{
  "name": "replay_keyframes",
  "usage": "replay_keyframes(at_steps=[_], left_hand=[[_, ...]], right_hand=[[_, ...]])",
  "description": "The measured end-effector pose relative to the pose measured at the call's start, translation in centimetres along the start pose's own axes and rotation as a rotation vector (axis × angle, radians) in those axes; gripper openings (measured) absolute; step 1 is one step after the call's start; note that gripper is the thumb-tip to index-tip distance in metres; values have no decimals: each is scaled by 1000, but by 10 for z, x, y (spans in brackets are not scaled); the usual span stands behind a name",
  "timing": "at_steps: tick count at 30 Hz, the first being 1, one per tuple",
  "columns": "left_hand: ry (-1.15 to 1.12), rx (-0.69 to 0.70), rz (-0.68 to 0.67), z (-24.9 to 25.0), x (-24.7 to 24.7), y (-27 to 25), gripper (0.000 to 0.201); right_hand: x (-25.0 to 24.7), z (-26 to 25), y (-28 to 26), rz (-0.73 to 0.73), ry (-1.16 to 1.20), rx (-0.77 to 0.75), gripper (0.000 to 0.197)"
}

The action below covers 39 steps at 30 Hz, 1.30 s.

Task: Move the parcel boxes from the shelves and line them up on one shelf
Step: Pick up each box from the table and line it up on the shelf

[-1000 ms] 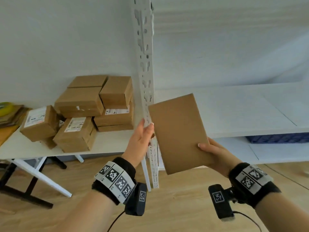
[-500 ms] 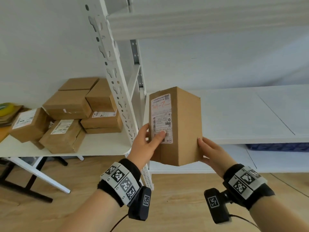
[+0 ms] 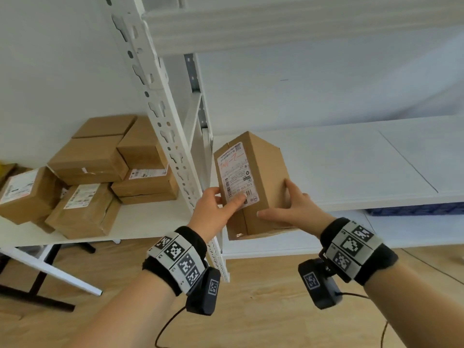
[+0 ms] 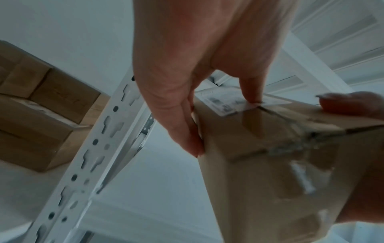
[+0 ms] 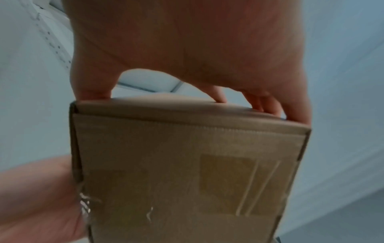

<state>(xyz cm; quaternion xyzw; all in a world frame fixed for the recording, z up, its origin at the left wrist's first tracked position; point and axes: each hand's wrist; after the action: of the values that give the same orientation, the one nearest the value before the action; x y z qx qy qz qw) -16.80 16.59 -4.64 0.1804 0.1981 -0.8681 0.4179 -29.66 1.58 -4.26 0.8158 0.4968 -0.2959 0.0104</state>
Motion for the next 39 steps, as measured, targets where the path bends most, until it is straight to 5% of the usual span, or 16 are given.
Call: replay_keyframes(at_steps=[3, 7, 11, 14, 18, 20, 23, 26, 31, 36, 39], left_hand=[[231, 164, 14, 0, -18, 13, 97], [791, 658, 109, 11, -40, 30, 112], [1202, 772, 32, 13, -44, 51, 123], [1269, 815, 13, 2, -41, 57, 132], [1089, 913, 12, -16, -38, 65, 128], [983, 887, 14, -22, -35, 72, 121], [808, 753, 67, -17, -27, 71, 120], [567, 514, 96, -8, -14, 70, 126], [264, 238, 86, -5, 7, 78, 135], [202, 228, 1, -12, 8, 95, 135], [203, 188, -31, -8, 6, 103, 118]], right_hand=[[-14, -16, 7, 26, -241, -1, 125], [-22, -43, 13, 4, -622, -27, 121], [-15, -64, 30, -19, -640, -12, 111], [-12, -76, 39, -33, -471, 17, 92], [-7, -83, 43, -66, -348, 71, 67], [-5, -83, 47, -12, -361, 81, 73], [-2, -81, 45, 360, -427, -1, 86], [18, -78, 33, 617, -105, -44, 103], [45, -62, 49, 495, 84, -103, 104], [30, -53, 87, 376, -53, -202, 77], [27, -48, 106, 271, -194, -239, 72]])
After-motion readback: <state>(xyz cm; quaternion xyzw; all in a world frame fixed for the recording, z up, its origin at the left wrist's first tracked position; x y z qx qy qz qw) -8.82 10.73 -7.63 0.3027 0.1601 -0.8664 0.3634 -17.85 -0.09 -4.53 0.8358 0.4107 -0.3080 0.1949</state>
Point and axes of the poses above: each hand's wrist, its own y-axis towards the middle knuckle, its own x-axis out of the palm, z = x × y, and after that the axes turned 4 degrees about -x, right-handed
